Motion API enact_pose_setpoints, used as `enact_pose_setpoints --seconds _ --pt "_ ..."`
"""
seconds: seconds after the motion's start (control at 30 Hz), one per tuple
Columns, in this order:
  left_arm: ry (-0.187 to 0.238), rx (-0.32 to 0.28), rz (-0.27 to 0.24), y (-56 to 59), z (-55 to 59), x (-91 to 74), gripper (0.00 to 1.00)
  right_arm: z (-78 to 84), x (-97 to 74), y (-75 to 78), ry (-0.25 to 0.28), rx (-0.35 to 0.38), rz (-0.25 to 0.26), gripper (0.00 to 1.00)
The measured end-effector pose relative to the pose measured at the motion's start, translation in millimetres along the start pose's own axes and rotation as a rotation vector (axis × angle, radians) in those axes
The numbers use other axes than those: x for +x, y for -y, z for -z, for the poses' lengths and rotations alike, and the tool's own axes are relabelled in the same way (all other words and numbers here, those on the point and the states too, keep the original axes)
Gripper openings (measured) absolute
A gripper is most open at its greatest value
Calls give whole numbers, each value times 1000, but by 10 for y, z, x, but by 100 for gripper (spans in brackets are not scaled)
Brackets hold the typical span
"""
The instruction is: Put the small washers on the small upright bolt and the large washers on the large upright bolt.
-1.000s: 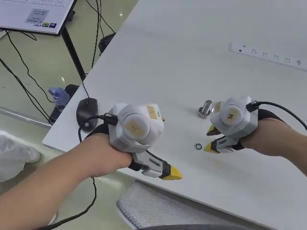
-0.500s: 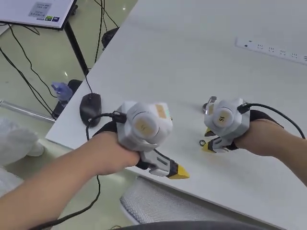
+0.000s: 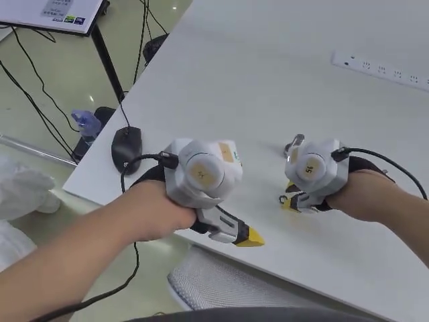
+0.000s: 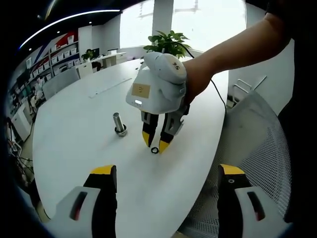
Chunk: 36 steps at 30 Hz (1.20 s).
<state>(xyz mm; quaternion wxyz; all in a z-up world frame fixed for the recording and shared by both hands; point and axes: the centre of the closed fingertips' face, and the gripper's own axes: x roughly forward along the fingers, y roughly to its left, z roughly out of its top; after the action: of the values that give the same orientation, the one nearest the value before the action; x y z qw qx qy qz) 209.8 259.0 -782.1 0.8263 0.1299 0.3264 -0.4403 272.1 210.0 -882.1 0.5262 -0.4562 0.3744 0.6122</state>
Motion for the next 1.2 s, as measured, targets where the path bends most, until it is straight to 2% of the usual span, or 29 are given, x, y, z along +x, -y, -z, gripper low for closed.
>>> enact_pose_setpoints --seconds 0.3,0.67,0.83,0.97,1.2 --pt "2 -3 -2 -11 21 -11 82 -26 11 6 -10 0 3 15" --pt "7 -6 -8 -11 29 -29 81 -38 28 9 -83 -18 -5 13" --pt "7 -8 -9 -4 34 -37 81 -32 20 15 -75 0 -9 13" --pt "1 -8 -10 1 48 -52 80 -28 13 22 -51 48 -11 13" --pt "5 -6 -22 -17 56 -79 81 66 -72 36 -52 96 -13 13"
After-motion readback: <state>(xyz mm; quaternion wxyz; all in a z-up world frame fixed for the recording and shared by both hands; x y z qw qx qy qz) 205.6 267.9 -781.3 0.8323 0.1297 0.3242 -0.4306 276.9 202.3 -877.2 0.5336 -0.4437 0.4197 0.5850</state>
